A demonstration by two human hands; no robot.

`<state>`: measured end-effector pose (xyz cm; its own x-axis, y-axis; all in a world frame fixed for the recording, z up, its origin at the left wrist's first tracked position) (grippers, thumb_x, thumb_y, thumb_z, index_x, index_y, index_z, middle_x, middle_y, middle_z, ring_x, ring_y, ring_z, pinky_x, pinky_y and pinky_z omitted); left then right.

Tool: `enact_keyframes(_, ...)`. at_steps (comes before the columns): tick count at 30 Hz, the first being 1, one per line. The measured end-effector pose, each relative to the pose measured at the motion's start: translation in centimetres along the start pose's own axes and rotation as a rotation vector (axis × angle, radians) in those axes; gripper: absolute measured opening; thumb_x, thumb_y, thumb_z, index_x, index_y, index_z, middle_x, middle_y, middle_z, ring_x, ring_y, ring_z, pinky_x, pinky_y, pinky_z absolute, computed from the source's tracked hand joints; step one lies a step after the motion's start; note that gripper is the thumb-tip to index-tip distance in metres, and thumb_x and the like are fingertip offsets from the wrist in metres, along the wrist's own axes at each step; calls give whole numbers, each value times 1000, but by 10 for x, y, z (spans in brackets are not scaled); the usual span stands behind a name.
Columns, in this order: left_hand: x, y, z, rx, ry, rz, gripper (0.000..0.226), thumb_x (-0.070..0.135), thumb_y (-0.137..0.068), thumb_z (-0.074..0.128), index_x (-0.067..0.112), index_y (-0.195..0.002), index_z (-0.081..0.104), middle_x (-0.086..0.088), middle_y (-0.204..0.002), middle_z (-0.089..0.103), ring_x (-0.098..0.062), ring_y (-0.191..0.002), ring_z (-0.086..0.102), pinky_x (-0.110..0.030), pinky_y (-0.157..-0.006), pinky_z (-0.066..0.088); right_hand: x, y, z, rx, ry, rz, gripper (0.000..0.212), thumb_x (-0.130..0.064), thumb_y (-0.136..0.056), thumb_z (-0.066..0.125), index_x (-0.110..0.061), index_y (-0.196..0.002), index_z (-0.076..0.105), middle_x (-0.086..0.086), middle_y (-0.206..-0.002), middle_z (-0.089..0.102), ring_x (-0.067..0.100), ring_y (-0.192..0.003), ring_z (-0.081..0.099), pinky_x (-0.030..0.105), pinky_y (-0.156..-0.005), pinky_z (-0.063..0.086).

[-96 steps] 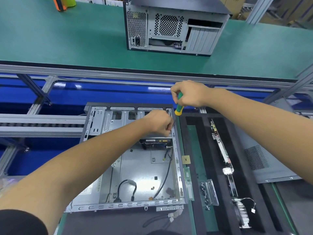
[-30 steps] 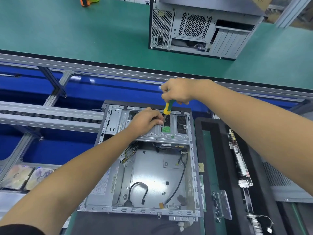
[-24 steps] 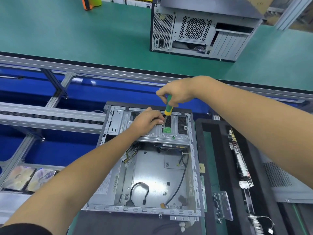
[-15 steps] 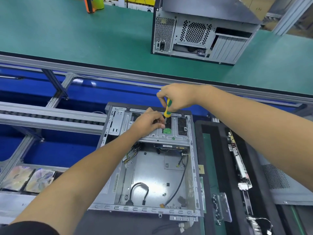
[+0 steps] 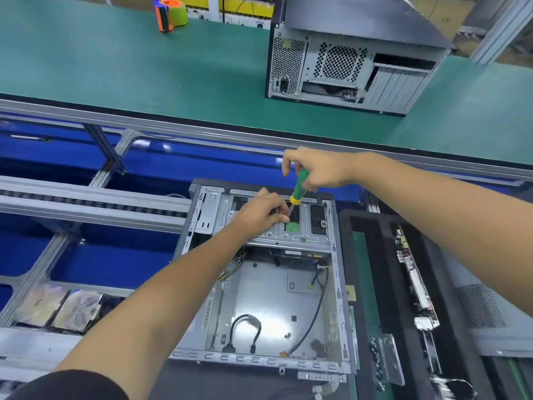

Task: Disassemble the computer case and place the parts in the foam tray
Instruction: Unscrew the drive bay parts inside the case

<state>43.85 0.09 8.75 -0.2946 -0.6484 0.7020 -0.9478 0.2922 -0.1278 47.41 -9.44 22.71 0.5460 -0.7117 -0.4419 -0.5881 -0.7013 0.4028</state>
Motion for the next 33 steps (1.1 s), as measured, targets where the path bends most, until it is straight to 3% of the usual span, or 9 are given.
enact_keyframes(4, 1, -1, 1, 7, -37, 26, 22, 42, -87, 78, 24, -95, 69, 14, -92, 63, -8, -91, 37, -27, -77, 37, -3, -2, -6, 10, 473, 76, 12, -39, -100, 42, -28, -102, 45, 0, -81, 60, 24, -72, 53, 40, -61, 37)
enact_keyframes(6, 2, 0, 1, 13, -49, 36, 25, 44, -86, 79, 24, -95, 68, 13, -92, 62, -9, -92, 37, -27, -76, 37, -7, -4, -4, 0, 499, 68, 1, -33, -96, 45, -32, -95, 45, -4, -79, 59, 22, -71, 53, 37, -59, 32)
enact_keyframes(11, 10, 2, 0, 19, -126, 104, 28, 48, -86, 77, 27, -99, 63, 18, -91, 47, -13, -90, 37, -39, -78, 47, -19, 4, 5, -57, 211, -29, 38, 1, -81, 58, -25, -107, 51, 5, -97, 44, 32, -87, 54, 41, -65, 47)
enact_keyframes(16, 11, 2, 1, 7, -180, 112, 26, 44, -85, 75, 24, -99, 66, 8, -99, 52, -13, -90, 37, -47, -83, 49, -13, 4, -9, 60, 811, 69, 24, -42, -102, 35, -24, -115, 44, 4, -77, 55, 26, -66, 52, 36, -54, 34)
enact_keyframes(19, 11, 2, 1, 10, -178, 109, 26, 43, -84, 76, 24, -98, 67, 8, -98, 49, -13, -90, 37, -46, -83, 49, -13, 3, -8, 29, 594, 54, 12, -35, -97, 45, -33, -109, 46, -4, -80, 56, 20, -69, 51, 35, -58, 33)
enact_keyframes(22, 11, 2, 1, 8, -180, 98, 26, 44, -83, 76, 24, -97, 66, 11, -96, 45, -13, -92, 37, -45, -83, 49, -17, 2, -4, 7, 406, 12, 29, -17, -85, 59, -34, -108, 51, -6, -92, 45, 20, -74, 50, 34, -57, 34)
enact_keyframes(26, 9, 1, 2, 1, -182, 81, 24, 45, -82, 75, 27, -94, 64, 11, -95, 46, -12, -91, 37, -45, -84, 49, -14, -3, -5, -6, 485, 89, 17, -46, -93, 48, -32, -103, 48, -8, -95, 62, 21, -83, 57, 36, -63, 36)
enact_keyframes(29, 8, 1, 2, 8, -182, 83, 24, 47, -82, 74, 30, -93, 61, 13, -95, 45, -9, -91, 35, -43, -83, 50, -13, -4, -5, -14, 454, 94, 6, -33, -94, 45, -34, -100, 47, -9, -86, 60, 21, -74, 53, 36, -60, 33)
enact_keyframes(33, 5, 1, 3, 17, -177, 89, 28, 47, -81, 75, 27, -97, 65, 10, -99, 48, -11, -92, 36, -43, -85, 49, -17, -2, -1, -5, 450, 44, 33, -21, -90, 57, -35, -117, 46, -5, -96, 43, 23, -74, 52, 34, -56, 31)
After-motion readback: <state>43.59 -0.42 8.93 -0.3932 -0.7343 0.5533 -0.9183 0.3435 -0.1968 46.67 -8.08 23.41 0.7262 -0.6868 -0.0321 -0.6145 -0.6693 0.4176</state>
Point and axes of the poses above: each hand's wrist, its own y-axis away from the middle knuckle, its own z-axis out of the palm, x = y × z, the point moved 8 cm from there along -y, towards the middle knuckle
